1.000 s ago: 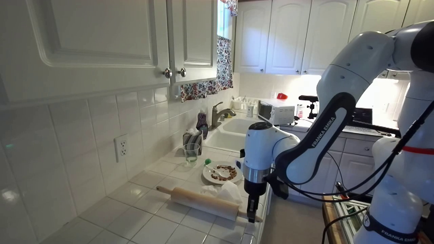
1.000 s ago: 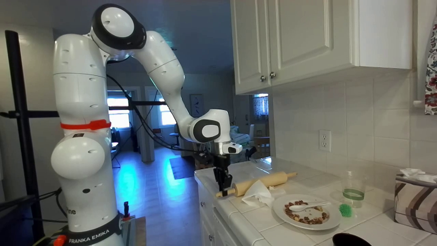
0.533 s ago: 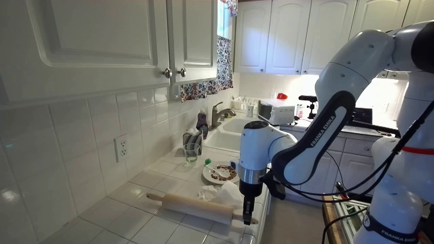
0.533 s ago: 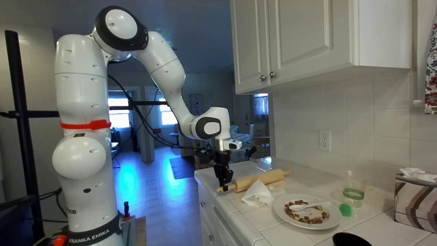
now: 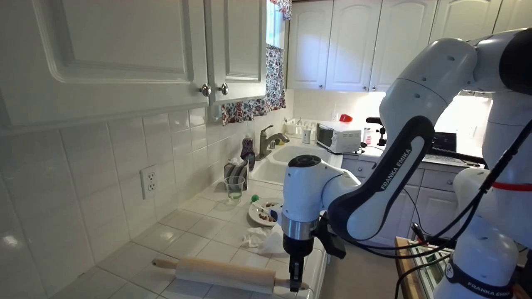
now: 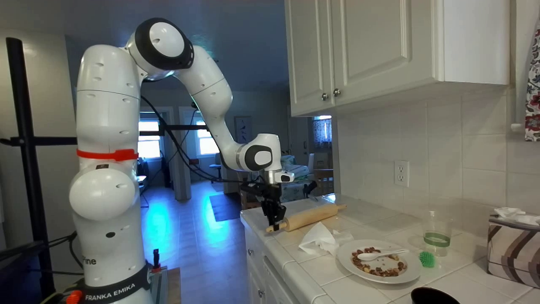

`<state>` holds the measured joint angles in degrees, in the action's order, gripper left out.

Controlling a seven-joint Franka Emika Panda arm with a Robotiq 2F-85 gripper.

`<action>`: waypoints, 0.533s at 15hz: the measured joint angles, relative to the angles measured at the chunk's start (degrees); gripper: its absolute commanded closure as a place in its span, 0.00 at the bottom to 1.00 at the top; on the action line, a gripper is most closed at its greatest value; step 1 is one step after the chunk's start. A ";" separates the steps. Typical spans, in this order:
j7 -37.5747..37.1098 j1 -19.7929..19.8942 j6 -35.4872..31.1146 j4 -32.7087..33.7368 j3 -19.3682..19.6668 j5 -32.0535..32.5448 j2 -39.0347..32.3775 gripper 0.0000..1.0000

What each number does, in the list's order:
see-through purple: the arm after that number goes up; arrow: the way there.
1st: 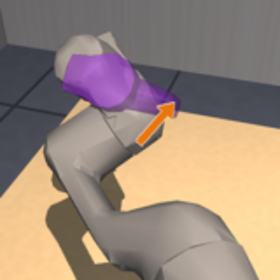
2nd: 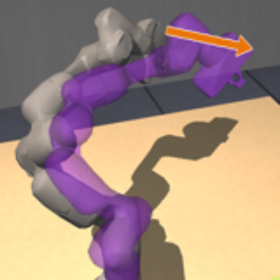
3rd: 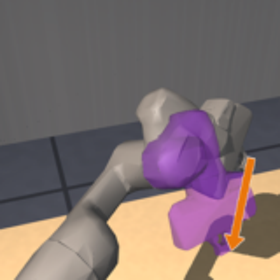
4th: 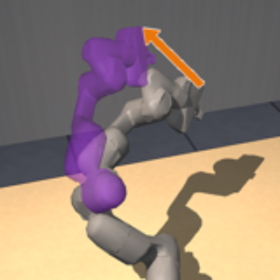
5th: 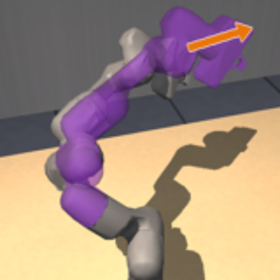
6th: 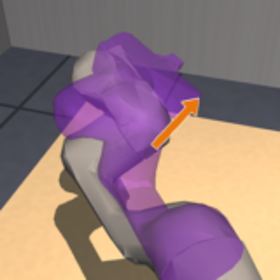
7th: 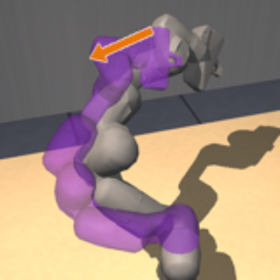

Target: Roll the rolling pin on the counter.

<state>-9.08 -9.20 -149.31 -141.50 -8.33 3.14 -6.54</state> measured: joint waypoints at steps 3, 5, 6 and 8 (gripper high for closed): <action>-0.04 -1.58 -0.17 1.50 -0.47 1.45 -1.27 0.93; -0.05 -2.79 -0.19 2.66 -1.07 2.22 -2.22 0.93; -0.04 -3.44 -0.18 3.30 -1.50 2.40 -2.72 0.93; -0.04 -4.84 -0.12 4.59 -2.43 2.75 -3.59 0.93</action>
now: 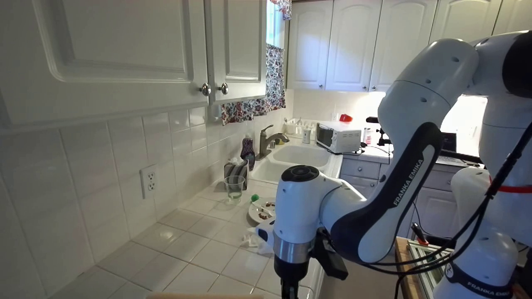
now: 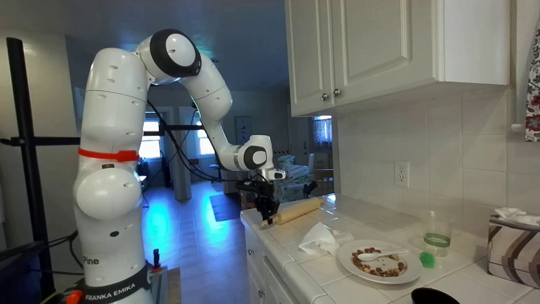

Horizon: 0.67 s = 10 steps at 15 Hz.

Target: Roll the rolling pin on the counter.

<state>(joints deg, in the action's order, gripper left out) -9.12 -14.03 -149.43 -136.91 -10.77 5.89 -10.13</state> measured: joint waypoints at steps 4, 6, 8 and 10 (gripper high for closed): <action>-0.01 -2.19 0.08 1.81 -0.82 0.76 -1.40 0.93; -0.02 -2.19 0.10 1.95 -0.64 0.76 -1.52 0.93; -0.02 -1.64 0.10 1.95 -0.15 0.31 -1.52 0.93; -0.04 -0.53 0.09 1.86 0.58 -0.06 -1.53 0.93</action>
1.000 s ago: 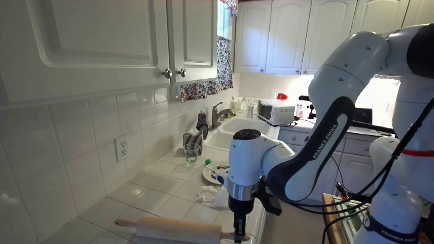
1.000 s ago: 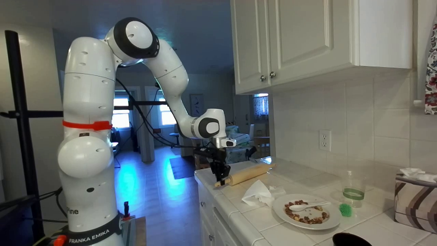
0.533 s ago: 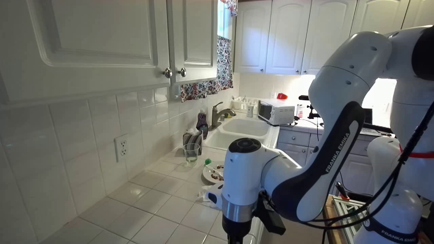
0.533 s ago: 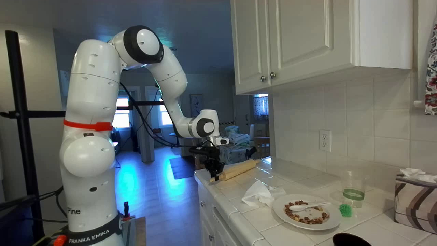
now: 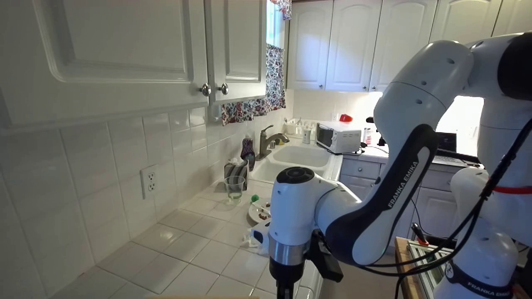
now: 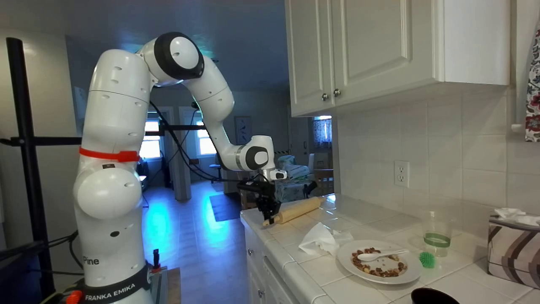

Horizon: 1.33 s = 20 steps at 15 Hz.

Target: Roll the rolling pin on the counter.

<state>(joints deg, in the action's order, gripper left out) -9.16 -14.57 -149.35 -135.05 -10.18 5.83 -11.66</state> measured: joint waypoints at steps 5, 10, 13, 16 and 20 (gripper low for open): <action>-0.72 3.35 -0.20 -0.65 1.76 -4.60 0.44 0.93; -4.76 5.25 -0.76 -2.34 2.96 -9.70 1.67 0.93; -7.76 5.84 -0.77 -4.02 3.60 -11.95 2.87 0.93; -8.61 6.47 -0.83 -6.59 3.83 -15.29 4.72 0.93; -8.56 6.76 -0.85 -8.39 3.78 -16.70 5.94 0.93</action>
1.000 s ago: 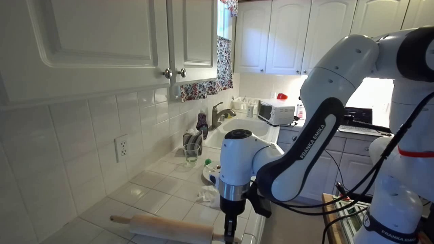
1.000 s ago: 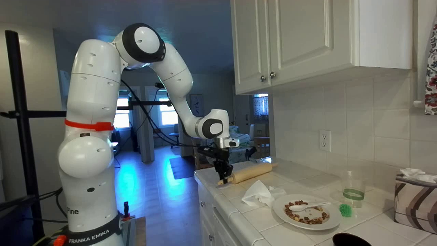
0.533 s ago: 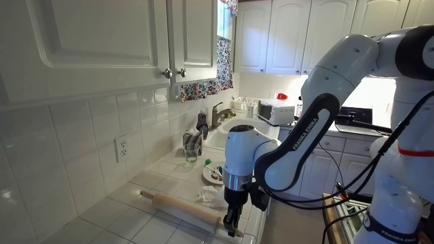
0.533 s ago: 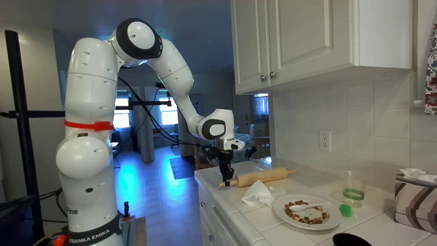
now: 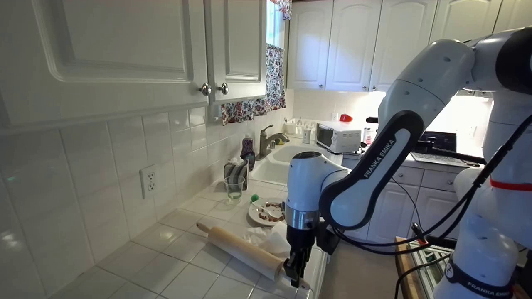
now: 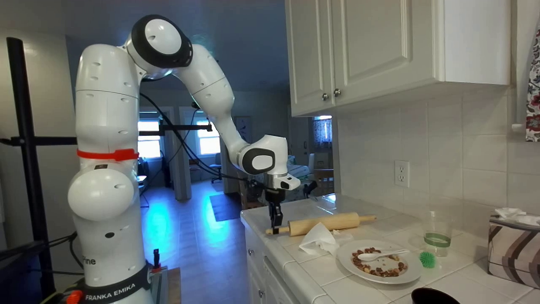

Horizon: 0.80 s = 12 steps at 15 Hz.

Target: Roll the rolling pin on the counter.

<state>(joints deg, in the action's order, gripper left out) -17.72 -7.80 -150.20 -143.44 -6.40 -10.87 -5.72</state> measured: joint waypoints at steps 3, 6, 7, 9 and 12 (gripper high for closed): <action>0.06 -0.28 -0.03 0.13 -0.35 1.47 -0.01 0.93; 1.69 -1.21 0.10 0.39 -1.38 3.65 -0.08 0.93; 2.71 -1.55 0.19 0.46 -1.92 4.03 -0.10 0.93; 4.31 -2.33 0.25 0.70 -2.76 5.65 -0.27 0.93; 7.23 -3.16 0.25 0.95 -3.71 7.17 -0.46 0.93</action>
<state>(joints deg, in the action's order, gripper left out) -10.49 -10.96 -149.95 -142.49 -10.11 -3.70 -6.17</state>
